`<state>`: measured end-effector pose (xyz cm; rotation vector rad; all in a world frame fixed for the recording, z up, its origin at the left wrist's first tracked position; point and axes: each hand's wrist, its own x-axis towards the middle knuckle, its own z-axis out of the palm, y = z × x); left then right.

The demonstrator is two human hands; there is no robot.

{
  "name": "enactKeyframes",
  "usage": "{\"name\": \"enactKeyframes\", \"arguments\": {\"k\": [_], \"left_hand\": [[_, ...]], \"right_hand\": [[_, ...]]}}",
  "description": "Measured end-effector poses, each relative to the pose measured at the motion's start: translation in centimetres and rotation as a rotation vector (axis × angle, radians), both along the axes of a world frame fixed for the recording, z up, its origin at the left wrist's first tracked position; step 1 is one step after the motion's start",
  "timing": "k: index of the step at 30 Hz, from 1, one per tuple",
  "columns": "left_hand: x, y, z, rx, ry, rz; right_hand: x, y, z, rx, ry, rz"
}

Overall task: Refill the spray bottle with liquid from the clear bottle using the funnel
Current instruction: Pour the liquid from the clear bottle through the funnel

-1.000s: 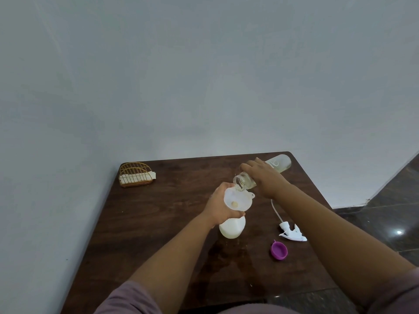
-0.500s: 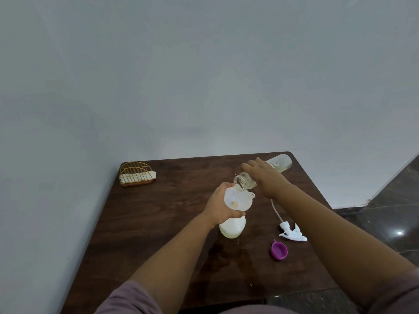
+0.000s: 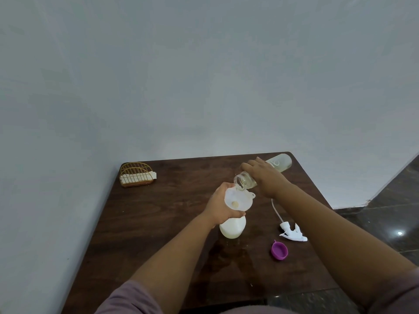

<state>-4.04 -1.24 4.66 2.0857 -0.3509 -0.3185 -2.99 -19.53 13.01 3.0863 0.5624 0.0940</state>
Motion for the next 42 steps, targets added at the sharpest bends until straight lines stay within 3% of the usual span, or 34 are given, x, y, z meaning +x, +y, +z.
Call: {"name": "enactKeyframes", "arguments": {"k": [42], "left_hand": [[0.21, 0.11, 0.18, -0.006, 0.016, -0.010]], "right_hand": [[0.27, -0.01, -0.19, 0.016, -0.046, 0.005]]}}
